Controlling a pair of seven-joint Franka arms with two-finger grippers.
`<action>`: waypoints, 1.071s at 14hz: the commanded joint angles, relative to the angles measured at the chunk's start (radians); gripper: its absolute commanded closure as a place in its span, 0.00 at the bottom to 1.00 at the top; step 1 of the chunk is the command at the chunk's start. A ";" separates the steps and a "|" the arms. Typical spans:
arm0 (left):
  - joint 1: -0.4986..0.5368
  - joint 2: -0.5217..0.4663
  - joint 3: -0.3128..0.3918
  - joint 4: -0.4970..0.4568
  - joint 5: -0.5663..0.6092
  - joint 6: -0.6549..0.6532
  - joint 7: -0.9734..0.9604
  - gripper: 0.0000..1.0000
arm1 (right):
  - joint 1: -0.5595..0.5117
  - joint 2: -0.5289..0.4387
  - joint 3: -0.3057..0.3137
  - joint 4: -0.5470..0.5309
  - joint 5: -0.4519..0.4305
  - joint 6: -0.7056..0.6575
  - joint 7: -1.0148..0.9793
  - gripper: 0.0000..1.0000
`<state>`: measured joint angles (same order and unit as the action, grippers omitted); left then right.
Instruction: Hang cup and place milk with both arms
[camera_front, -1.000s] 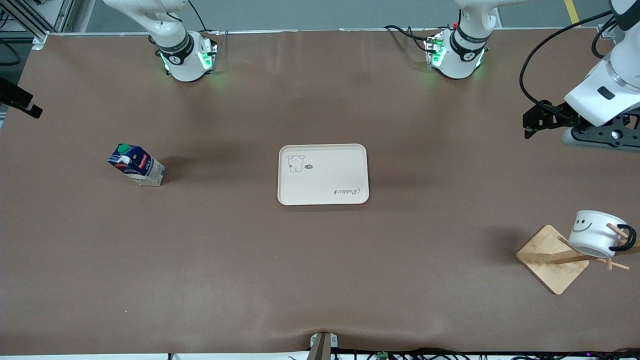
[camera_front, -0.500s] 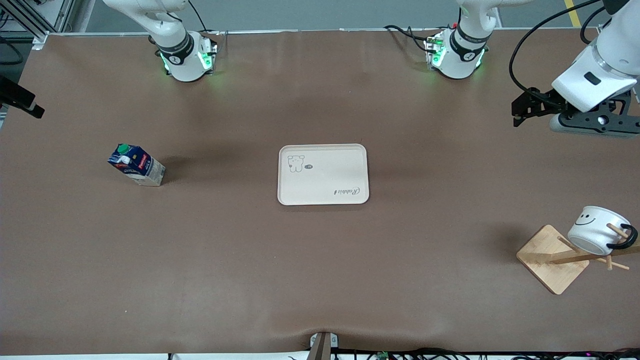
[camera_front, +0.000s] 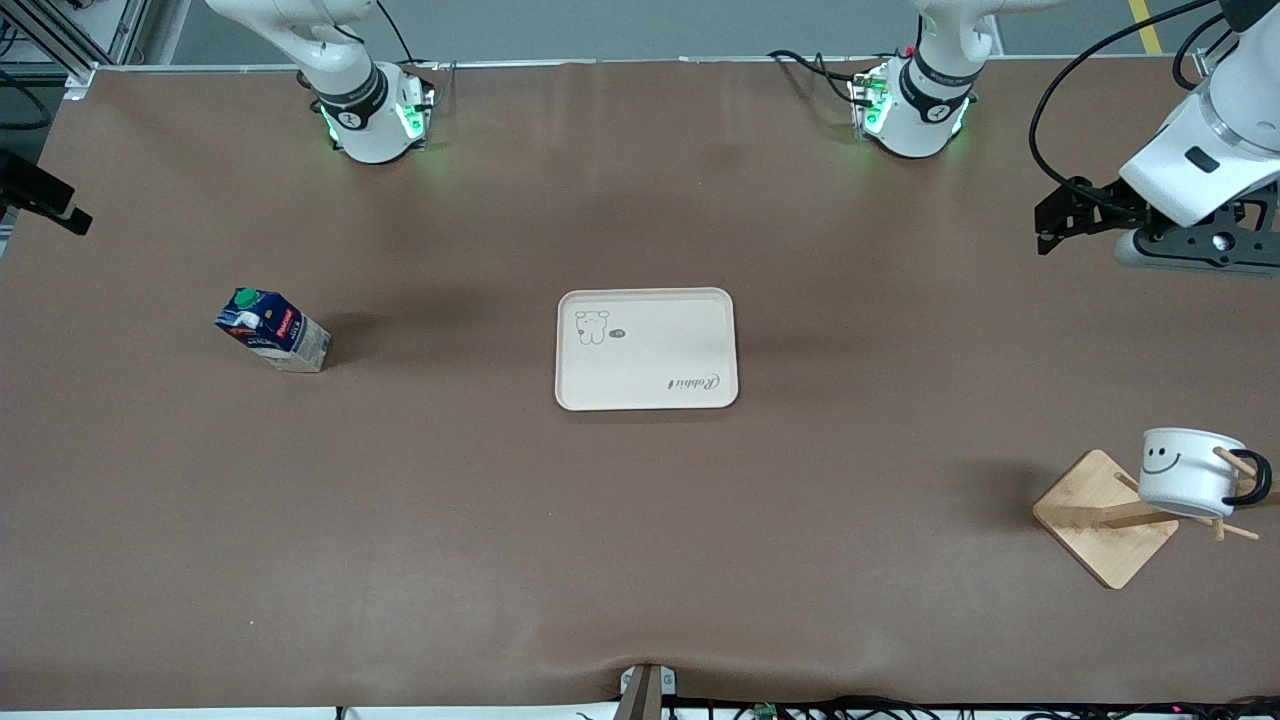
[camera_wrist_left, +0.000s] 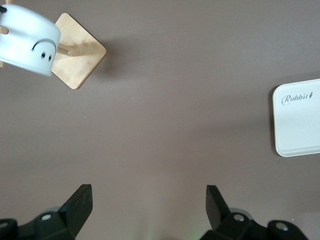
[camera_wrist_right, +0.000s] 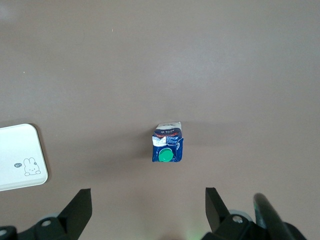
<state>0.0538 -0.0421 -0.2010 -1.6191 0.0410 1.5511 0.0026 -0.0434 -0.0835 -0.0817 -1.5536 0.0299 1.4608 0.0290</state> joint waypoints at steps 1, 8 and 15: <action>0.003 -0.002 0.006 0.008 -0.015 0.000 0.002 0.00 | 0.017 0.004 -0.001 0.018 -0.021 -0.019 0.017 0.00; 0.023 0.010 0.006 0.036 -0.023 -0.020 -0.003 0.00 | 0.019 0.007 -0.003 0.018 -0.021 -0.016 0.022 0.00; 0.021 0.030 0.005 0.062 -0.029 -0.026 -0.006 0.00 | 0.013 0.016 -0.004 0.020 -0.022 -0.004 0.022 0.00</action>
<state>0.0747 -0.0270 -0.1938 -1.5936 0.0318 1.5499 0.0004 -0.0338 -0.0750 -0.0864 -1.5536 0.0221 1.4610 0.0337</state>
